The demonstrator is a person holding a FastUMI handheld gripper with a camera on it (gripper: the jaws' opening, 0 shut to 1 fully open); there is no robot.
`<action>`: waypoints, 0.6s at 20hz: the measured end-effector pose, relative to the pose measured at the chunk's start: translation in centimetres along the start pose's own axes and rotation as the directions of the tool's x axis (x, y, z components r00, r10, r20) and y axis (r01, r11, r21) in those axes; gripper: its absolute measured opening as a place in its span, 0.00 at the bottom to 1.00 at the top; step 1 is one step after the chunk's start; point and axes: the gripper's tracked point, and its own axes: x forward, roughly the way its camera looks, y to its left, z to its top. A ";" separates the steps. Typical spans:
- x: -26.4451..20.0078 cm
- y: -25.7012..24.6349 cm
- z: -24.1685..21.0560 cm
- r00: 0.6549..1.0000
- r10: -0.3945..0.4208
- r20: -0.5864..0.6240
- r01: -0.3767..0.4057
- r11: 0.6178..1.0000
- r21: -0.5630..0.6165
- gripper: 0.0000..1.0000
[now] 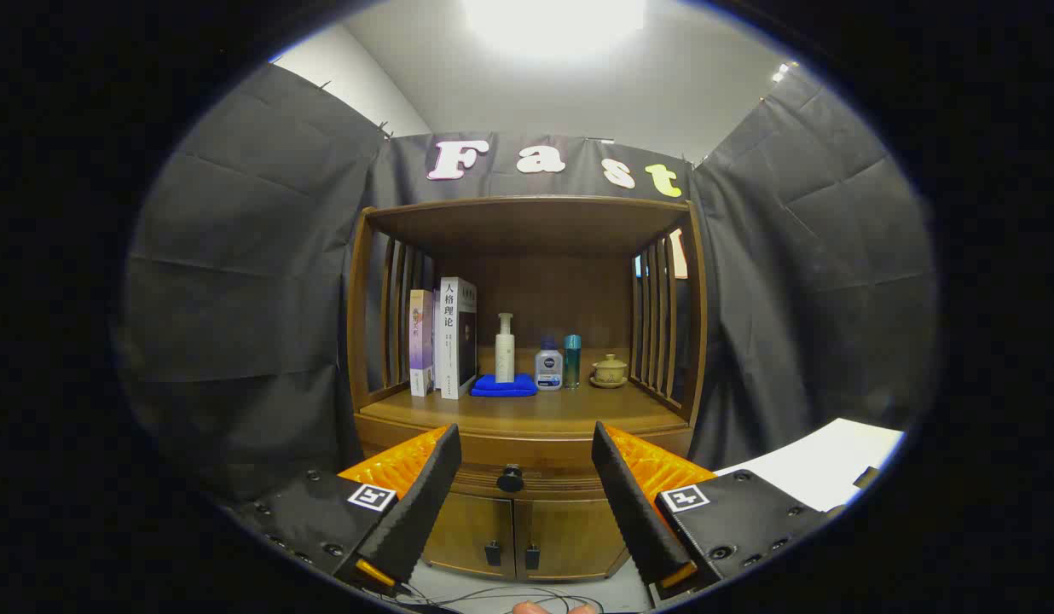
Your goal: Pull open the drawer, take out the items inside it, and place them on the countertop above the cabinet.
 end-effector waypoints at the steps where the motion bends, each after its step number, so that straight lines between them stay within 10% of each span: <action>1: 0.1 0.1 0.0 1.000 0.002 0.000 -0.002 1.000 0.002 0.97; 12: 2.3 0.8 -3.9 0.999 0.025 -0.047 -0.026 1.000 -0.013 0.97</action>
